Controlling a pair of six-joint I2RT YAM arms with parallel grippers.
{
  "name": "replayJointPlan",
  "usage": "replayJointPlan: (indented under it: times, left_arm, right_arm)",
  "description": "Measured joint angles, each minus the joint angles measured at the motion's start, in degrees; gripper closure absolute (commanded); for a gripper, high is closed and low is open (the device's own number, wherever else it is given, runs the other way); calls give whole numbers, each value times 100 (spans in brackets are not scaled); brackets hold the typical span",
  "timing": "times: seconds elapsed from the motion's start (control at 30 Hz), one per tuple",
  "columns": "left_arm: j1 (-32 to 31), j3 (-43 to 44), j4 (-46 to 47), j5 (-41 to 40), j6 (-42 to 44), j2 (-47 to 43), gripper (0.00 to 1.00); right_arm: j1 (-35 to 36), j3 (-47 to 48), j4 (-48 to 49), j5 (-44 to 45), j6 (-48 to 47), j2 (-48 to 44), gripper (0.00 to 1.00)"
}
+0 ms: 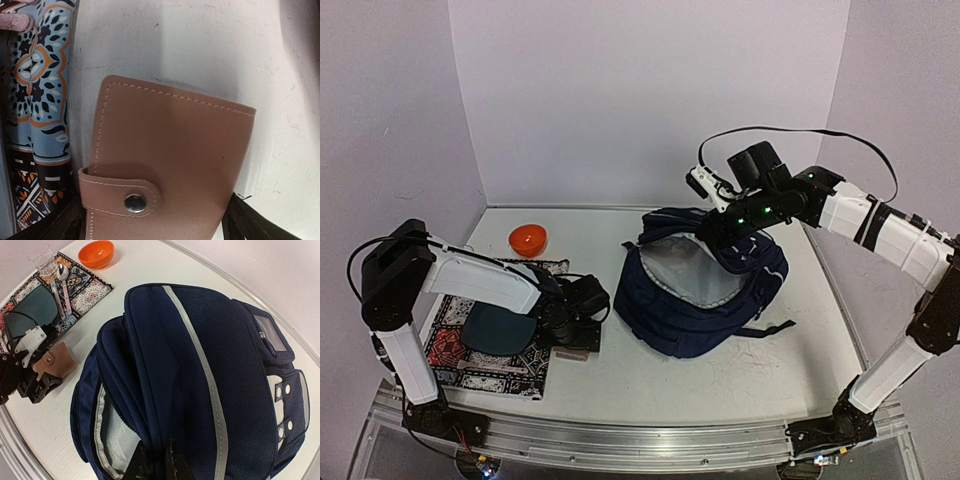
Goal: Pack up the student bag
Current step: Pick up the card case from the center of the board.
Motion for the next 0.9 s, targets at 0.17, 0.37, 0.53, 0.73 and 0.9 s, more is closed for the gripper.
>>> replayJointPlan:
  times: [0.17, 0.37, 0.53, 0.73, 0.9]
  left_arm:
    - [0, 75, 6, -5, 9, 109, 21]
    - [0, 120, -61, -13, 113, 80, 28]
    - [9, 120, -122, 7, 283, -172, 27]
    - [-115, 484, -182, 89, 737, -747, 27]
    - [-278, 1252, 13, 331, 1102, -907, 27]
  right_arm:
    - [1, 0, 2, -3, -1, 0, 100]
    - [-1, 0, 4, -3, -1, 0, 100]
    - [0, 0, 4, -1, -3, 0, 100]
    - [1, 0, 4, -1, -3, 0, 100]
    - [0, 0, 7, -2, -3, 0, 100]
